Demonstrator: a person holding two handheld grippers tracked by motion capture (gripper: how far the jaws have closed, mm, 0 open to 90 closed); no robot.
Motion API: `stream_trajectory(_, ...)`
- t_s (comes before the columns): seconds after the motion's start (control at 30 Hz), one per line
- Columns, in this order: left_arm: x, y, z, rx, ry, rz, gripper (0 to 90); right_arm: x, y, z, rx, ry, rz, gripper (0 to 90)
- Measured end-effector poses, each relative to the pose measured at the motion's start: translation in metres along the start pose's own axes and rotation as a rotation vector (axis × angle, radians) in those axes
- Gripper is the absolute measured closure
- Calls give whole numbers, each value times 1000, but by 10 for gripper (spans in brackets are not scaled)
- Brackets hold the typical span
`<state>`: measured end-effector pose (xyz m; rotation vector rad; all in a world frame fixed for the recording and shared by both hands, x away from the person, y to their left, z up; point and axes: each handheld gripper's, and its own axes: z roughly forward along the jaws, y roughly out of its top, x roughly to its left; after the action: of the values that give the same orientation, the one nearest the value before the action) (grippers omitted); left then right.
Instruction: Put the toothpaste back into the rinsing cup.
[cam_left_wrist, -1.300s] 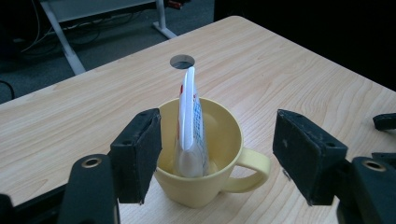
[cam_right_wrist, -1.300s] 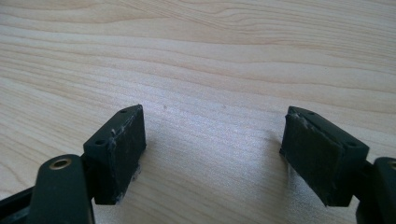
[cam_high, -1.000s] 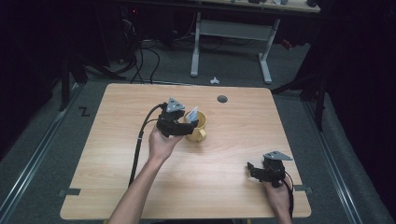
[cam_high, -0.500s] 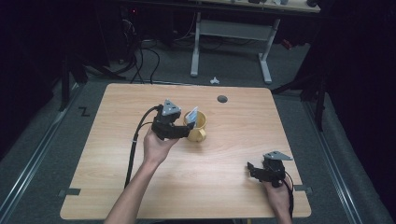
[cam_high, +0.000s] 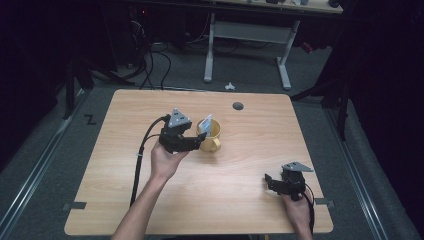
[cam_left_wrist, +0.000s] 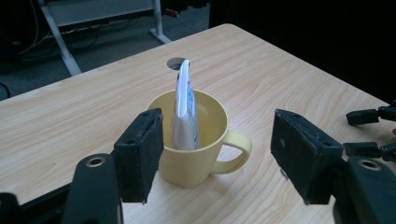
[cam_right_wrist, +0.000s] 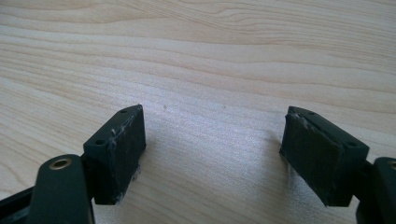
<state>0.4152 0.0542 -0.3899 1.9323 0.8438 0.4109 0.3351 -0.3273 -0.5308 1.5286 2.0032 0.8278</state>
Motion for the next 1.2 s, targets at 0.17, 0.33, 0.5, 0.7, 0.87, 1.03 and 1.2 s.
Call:
stream_trajectory(0.17,0,-2,-4,-8,1,-7,352,0,0,0,0,0,-2,218)
stream_trajectory(0.33,1,-3,-9,-10,4,-8,353,0,0,0,0,0,0,218)
stream_trajectory(0.5,2,-5,-13,-6,7,-9,353,0,0,0,0,0,0,218)
stream_trajectory(0.7,2,-6,-17,-8,9,-6,353,0,0,0,0,0,0,218)
stream_trajectory(0.87,3,-8,-20,-7,13,-8,356,0,0,0,0,0,0,218)
stream_trajectory(1.03,5,-11,-24,-11,21,-11,360,0,0,0,0,0,0,218)
stream_trajectory(1.2,7,-15,-29,-8,26,-13,361,0,0,0,0,-1,0,218)
